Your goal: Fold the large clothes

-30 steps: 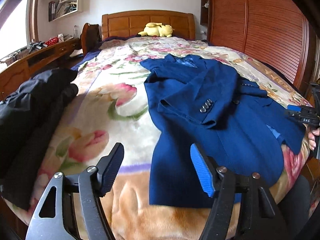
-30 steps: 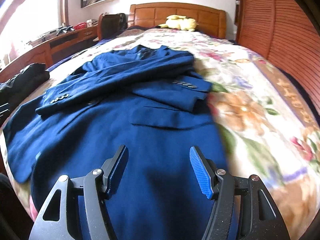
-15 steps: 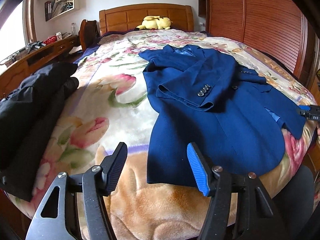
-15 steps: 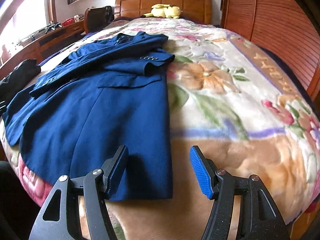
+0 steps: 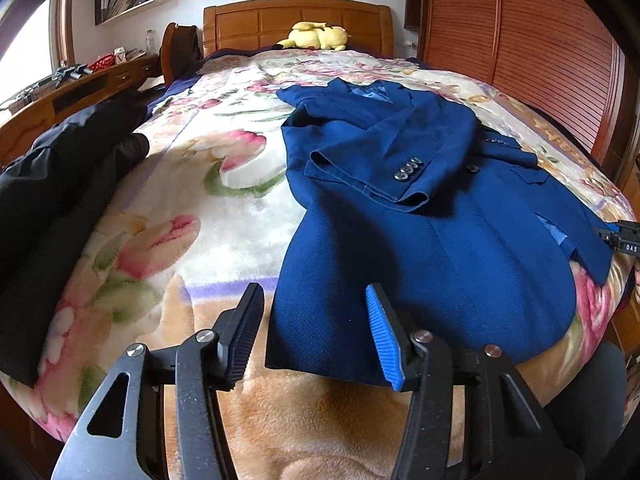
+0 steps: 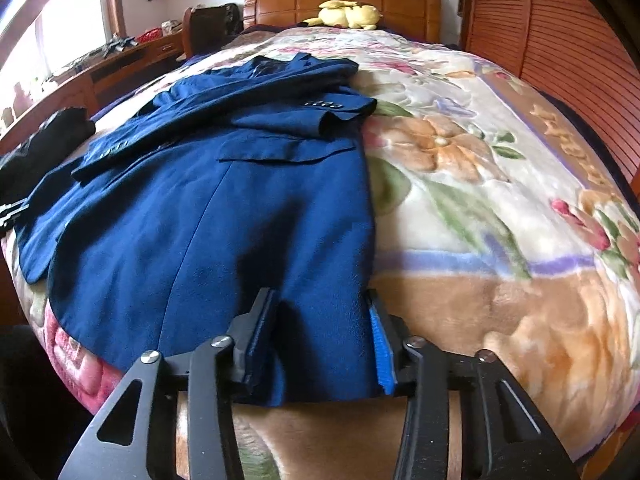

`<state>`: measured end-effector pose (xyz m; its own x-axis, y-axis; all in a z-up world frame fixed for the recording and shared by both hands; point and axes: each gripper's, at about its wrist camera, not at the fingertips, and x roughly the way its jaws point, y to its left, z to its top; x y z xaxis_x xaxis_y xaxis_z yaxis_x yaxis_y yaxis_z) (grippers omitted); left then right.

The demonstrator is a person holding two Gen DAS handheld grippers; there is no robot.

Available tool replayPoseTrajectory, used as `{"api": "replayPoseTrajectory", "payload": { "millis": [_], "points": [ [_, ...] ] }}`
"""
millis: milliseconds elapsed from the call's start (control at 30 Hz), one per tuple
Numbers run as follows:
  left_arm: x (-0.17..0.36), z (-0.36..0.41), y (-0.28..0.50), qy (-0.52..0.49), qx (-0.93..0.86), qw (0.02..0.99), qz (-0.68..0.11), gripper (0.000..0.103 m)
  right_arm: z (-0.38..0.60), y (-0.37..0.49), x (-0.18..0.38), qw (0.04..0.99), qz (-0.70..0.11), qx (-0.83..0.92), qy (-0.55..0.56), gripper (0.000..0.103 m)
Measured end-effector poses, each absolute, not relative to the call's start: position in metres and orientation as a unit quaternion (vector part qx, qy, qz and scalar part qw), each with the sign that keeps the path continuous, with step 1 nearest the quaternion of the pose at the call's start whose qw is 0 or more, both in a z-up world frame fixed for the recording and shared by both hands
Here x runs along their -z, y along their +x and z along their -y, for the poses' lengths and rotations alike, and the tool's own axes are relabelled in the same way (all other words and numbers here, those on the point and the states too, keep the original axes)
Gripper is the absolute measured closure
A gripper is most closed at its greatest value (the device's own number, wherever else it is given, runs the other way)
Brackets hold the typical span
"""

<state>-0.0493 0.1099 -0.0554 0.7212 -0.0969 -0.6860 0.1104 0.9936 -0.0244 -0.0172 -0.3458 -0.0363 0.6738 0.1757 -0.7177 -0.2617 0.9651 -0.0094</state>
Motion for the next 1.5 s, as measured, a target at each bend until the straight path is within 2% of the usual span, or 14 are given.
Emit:
{"api": "replayPoseTrajectory", "payload": {
  "millis": [67, 133, 200, 233, 300, 367, 533, 933, 1500],
  "points": [
    [0.057, -0.109, -0.05, 0.009, 0.056, 0.927, -0.371, 0.049, 0.344, -0.017, 0.037, 0.912, -0.386, -0.122, -0.064, 0.065],
    [0.058, -0.106, -0.05, 0.013, 0.06, 0.926, -0.371, 0.059, 0.343, -0.017, 0.037, 0.912, -0.385, -0.125, -0.066, 0.069],
    [0.057, -0.105, -0.053, 0.017, 0.065, 0.928, -0.368, 0.077, 0.344, -0.017, 0.038, 0.912, -0.383, -0.132, -0.062, 0.078],
    [0.056, -0.105, -0.053, 0.017, 0.069, 0.928, -0.366, 0.08, 0.345, -0.018, 0.038, 0.912, -0.381, -0.136, -0.061, 0.084],
    [0.053, -0.105, -0.057, 0.015, 0.075, 0.93, -0.36, 0.092, 0.343, -0.019, 0.038, 0.914, -0.376, -0.144, -0.058, 0.09],
    [0.048, -0.103, -0.061, 0.017, 0.076, 0.933, -0.352, 0.094, 0.341, -0.021, 0.038, 0.916, -0.369, -0.144, -0.06, 0.092],
    [0.027, -0.096, -0.076, 0.019, 0.075, 0.944, -0.32, 0.097, 0.335, -0.031, 0.028, 0.929, -0.337, -0.137, -0.073, 0.094],
    [-0.054, -0.083, -0.121, 0.037, 0.091, 0.969, -0.228, 0.099, 0.339, -0.079, -0.037, 0.95, -0.256, -0.173, -0.054, 0.095],
    [-0.164, -0.083, -0.178, 0.054, 0.116, 0.986, -0.107, 0.099, 0.366, -0.184, -0.131, 0.962, -0.133, -0.232, -0.051, 0.095]
  ]
}}
